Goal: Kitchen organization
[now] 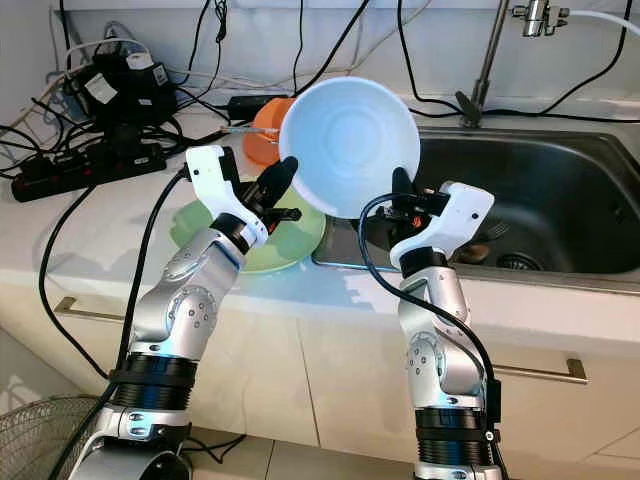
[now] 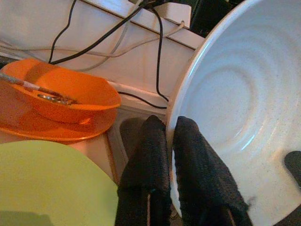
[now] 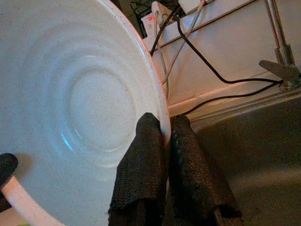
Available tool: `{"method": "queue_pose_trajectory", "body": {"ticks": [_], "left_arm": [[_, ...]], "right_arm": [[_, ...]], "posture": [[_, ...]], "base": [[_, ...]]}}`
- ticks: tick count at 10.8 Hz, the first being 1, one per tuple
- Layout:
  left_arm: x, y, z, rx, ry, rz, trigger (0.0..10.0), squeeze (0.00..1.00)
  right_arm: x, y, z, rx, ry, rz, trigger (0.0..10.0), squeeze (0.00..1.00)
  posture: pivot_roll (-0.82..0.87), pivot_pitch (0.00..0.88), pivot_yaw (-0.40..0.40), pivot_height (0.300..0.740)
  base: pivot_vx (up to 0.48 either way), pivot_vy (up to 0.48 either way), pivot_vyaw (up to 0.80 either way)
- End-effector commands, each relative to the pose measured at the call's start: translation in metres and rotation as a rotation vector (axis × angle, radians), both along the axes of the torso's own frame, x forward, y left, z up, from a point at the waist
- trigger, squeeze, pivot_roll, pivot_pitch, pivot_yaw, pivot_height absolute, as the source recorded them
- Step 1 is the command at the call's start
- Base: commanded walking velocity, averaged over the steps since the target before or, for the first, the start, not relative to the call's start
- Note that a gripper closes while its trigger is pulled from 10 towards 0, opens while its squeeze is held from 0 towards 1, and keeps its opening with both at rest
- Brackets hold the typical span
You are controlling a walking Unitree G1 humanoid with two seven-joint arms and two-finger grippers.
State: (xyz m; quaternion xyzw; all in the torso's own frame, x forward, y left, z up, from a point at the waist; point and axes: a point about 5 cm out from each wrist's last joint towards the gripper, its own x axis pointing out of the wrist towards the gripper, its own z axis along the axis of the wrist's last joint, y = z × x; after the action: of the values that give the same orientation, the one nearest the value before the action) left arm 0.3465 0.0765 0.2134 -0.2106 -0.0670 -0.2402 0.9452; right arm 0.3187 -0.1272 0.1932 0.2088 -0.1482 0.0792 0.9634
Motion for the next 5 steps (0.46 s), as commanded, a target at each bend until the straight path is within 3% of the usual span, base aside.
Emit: {"method": "queue_pose_trajectory", "body": {"ticks": [1,5], "left_arm": [[-0.0037,-0.004,0.0104,0.001,-0.056,-0.032,10.0,1.0],[-0.0072,-0.0042,0.0082,0.054,-0.069,-0.05,10.0,1.0]], "right_arm": [[-0.0011,0.0094,0.007,-0.018,-0.029,0.041,0.0,0.0],[0.0018,0.0031,0.0082,0.01,-0.024,-0.011,0.0,0.0]], "posture": [[0.01,0.0,0.093,0.74],[0.02,0.0,0.09,0.74]], "base": [[0.0,0.0,0.0],[0.0,0.0,0.0]]}}
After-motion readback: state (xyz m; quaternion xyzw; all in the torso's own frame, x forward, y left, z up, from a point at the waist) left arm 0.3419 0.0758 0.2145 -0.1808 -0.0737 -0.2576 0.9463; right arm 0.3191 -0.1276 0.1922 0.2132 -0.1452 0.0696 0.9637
